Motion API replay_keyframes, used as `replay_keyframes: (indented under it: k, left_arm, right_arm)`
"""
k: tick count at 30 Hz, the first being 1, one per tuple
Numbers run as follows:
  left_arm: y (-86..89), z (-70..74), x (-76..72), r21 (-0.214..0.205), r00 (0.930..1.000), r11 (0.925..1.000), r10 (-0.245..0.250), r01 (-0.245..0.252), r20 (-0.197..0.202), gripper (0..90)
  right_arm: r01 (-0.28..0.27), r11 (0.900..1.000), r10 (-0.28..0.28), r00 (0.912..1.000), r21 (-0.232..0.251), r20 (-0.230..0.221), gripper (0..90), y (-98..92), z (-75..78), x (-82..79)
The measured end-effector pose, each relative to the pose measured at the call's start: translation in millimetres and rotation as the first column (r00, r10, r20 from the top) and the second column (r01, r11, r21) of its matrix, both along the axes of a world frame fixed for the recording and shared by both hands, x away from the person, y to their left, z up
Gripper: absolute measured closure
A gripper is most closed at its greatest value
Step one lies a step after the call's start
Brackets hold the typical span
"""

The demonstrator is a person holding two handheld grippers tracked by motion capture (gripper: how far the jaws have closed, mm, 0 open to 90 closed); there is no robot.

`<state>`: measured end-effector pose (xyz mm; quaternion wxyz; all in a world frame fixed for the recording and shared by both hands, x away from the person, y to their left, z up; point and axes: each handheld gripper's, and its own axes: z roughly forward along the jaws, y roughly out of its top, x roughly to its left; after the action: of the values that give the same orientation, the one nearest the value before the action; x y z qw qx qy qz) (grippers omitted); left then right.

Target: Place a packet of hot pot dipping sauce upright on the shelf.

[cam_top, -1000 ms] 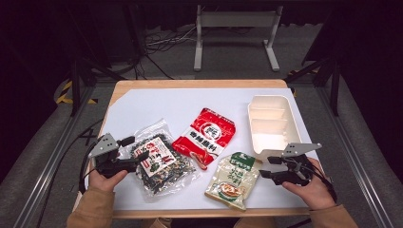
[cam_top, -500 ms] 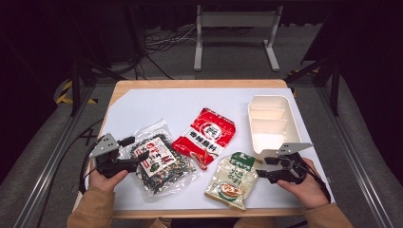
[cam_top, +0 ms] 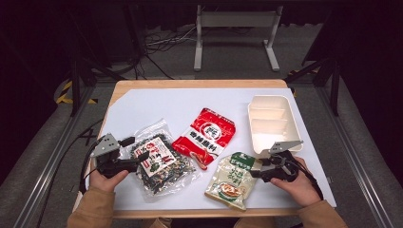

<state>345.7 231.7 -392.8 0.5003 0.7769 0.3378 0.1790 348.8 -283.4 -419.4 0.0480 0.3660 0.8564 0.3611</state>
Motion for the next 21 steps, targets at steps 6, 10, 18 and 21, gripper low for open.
replay_keyframes:
  k: [6,10,18,21]
  left_arm:
    - [-0.1,0.1,-0.2,0.002,1.0,1.0,0.003,-0.003,0.0,23.1]
    - [0.1,0.2,-0.2,0.003,1.0,1.0,0.001,-0.001,0.001,23.1]
    - [0.0,0.3,-0.2,0.001,1.0,1.0,0.0,0.0,0.002,23.0]
    - [-0.1,0.2,-0.2,-0.002,1.0,1.0,-0.002,0.002,0.002,22.9]
  right_arm:
    - [-0.027,0.9993,0.028,0.9989,0.027,-0.038,39.1,2.4,0.8,5.3]
    - [-0.058,0.9974,0.061,0.9958,0.042,-0.069,42.1,4.6,1.3,8.9]
    - [-0.12,0.9922,0.122,0.9884,0.036,-0.09,56.1,7.9,13.1,11.1]
    - [-0.168,0.9854,0.17,0.9797,0.026,-0.106,55.5,11.2,17.4,12.6]
